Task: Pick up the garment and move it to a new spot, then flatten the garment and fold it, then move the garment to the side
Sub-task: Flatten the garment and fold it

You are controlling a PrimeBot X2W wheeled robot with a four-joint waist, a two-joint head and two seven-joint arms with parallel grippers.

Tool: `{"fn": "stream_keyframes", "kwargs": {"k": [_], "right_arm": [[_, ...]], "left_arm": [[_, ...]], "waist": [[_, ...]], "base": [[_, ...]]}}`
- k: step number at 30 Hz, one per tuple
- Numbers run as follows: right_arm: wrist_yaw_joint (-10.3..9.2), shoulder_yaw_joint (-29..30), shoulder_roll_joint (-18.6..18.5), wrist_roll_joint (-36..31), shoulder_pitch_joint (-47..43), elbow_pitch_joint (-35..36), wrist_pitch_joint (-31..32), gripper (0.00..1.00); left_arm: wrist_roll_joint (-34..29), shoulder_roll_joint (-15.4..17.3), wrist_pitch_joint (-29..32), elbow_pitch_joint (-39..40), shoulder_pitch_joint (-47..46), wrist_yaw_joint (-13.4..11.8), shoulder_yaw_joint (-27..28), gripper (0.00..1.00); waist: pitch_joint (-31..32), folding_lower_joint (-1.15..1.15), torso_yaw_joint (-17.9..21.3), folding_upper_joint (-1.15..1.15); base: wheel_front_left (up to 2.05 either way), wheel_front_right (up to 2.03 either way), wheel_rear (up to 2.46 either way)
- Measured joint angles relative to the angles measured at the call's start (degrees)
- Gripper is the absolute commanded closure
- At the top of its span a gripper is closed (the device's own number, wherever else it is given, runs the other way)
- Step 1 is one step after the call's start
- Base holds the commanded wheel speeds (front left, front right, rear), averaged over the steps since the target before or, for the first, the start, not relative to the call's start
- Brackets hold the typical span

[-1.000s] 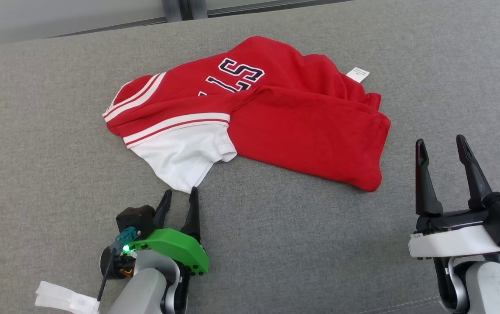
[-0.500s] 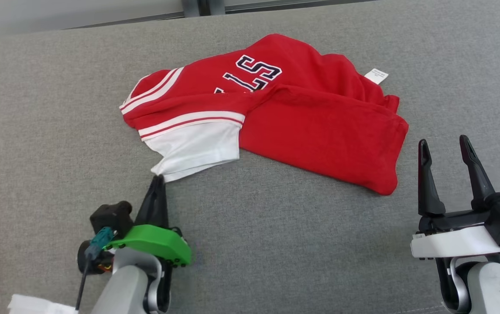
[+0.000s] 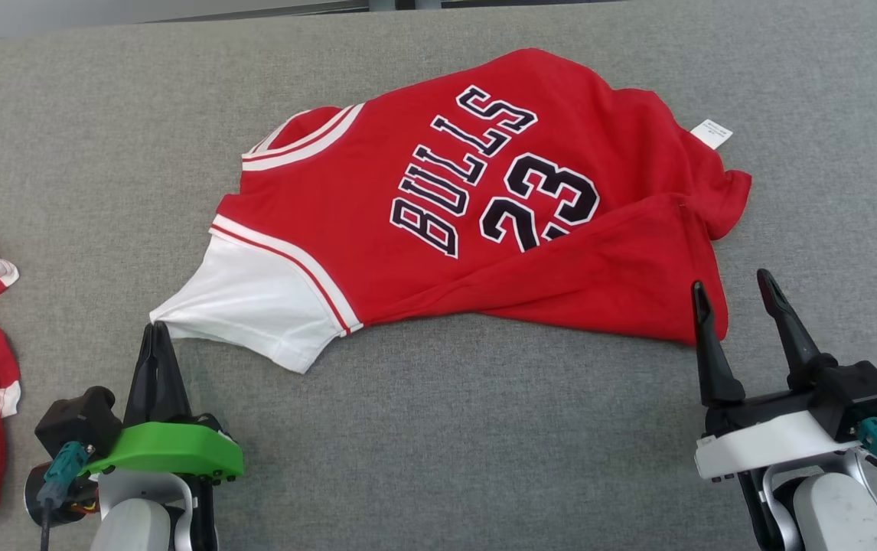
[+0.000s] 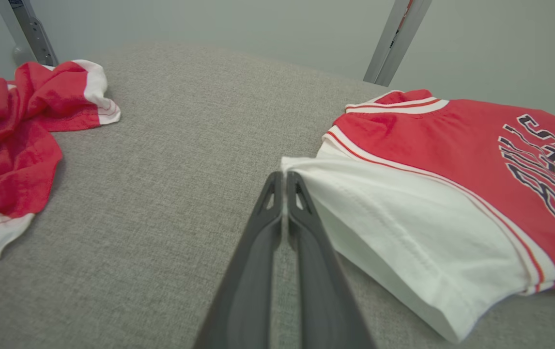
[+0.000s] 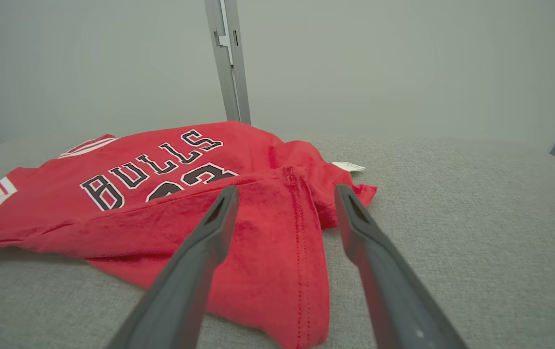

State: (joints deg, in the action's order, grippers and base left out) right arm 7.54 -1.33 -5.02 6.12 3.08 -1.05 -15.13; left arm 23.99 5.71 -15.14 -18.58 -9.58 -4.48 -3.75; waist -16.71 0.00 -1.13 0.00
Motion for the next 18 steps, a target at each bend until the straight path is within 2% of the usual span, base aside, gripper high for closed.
{"fn": "stream_keyframes", "kwargs": {"k": [7, 12, 15, 18], "right_arm": [[0.00, -2.2, -2.8, 1.7, 4.0, -4.1, 0.0, 0.00], [0.00, -7.5, -8.6, 3.8, 10.3, -14.2, 0.0, 0.00], [0.00, -11.1, -10.5, 6.5, 13.8, -20.8, 0.0, 0.00], [0.00, -13.9, -11.3, 10.5, 17.5, -24.6, 1.6, 0.00]], "left_arm": [[-1.5, -1.1, 0.0, -0.3, -0.3, 1.0, 1.5, 1.00], [-2.3, -1.6, 0.0, -1.7, -0.4, 1.8, 2.1, 1.00], [-2.6, -1.9, 0.0, -2.4, -0.5, 2.3, 2.3, 1.00], [-3.0, -2.2, 0.0, -3.0, -0.4, 2.5, 2.5, 1.00]], "waist": [[-1.2, 0.00, -0.6, 0.00], [-1.3, 0.00, -0.8, 0.00], [-0.9, 0.00, -0.9, 0.00], [-0.4, 0.00, -1.1, 0.00]], "base": [[0.00, 0.00, 0.00], [0.00, 0.00, 0.00], [0.00, 0.00, 0.00], [0.00, 0.00, 0.00]]}}
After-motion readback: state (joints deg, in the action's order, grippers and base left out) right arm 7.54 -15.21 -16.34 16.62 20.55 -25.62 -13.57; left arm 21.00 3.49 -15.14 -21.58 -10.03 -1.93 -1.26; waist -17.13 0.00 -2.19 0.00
